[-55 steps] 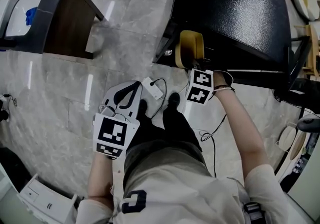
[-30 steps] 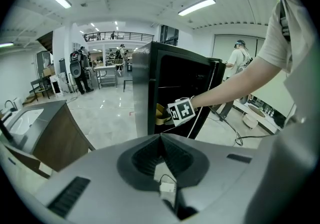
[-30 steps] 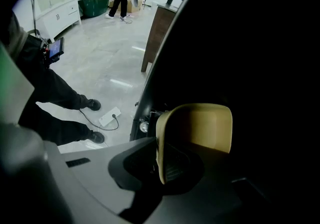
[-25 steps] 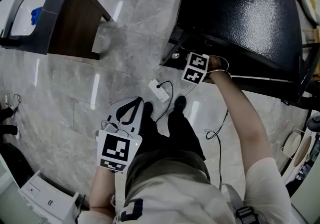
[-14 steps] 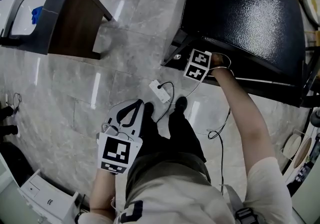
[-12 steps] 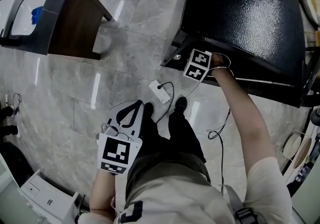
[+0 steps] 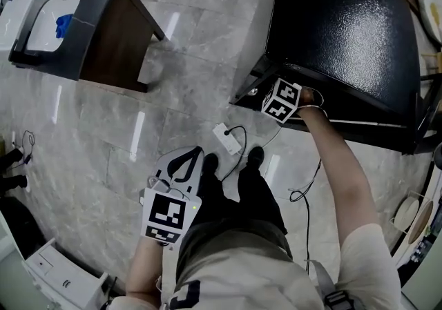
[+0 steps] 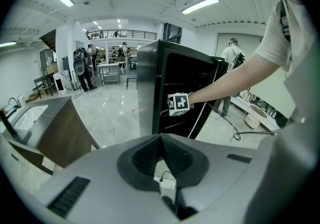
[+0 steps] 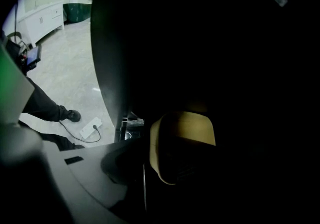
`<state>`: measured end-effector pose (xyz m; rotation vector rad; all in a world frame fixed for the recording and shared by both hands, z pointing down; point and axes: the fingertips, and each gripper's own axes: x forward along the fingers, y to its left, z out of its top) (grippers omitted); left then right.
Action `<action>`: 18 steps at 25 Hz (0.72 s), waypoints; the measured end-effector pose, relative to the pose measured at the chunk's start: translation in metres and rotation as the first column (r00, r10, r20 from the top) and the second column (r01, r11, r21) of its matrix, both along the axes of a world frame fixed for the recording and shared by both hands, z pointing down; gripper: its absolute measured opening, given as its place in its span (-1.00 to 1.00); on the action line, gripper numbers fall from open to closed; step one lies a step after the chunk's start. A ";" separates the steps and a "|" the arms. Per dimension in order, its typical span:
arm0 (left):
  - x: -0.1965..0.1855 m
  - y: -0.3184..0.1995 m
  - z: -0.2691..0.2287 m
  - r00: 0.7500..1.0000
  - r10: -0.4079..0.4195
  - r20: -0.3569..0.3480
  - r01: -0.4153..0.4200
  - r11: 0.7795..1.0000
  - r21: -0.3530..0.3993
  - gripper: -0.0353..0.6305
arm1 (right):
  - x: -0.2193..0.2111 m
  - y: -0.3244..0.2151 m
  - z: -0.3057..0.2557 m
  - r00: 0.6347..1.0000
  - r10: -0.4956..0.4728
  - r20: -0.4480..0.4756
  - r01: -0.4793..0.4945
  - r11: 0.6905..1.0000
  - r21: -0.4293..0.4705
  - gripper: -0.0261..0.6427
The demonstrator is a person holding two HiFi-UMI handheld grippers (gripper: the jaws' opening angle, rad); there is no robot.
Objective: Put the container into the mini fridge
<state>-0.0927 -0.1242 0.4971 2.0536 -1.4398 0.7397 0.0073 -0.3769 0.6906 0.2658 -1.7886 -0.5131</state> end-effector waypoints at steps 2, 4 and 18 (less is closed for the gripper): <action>-0.005 0.002 -0.005 1.000 -0.004 0.000 0.004 1.000 0.012 -0.72 | 0.003 0.002 -0.008 1.000 -0.002 -0.001 0.002 1.000 0.023 -0.50; -0.009 0.003 -0.010 1.000 -0.006 -0.001 0.006 1.000 0.029 -0.72 | 0.006 0.004 -0.017 1.000 0.001 0.005 -0.002 0.999 0.046 -0.50; -0.037 0.014 -0.048 1.000 -0.001 -0.017 0.003 0.990 0.138 -0.72 | 0.007 0.071 -0.118 0.804 0.441 0.400 -0.399 0.898 -0.187 -0.50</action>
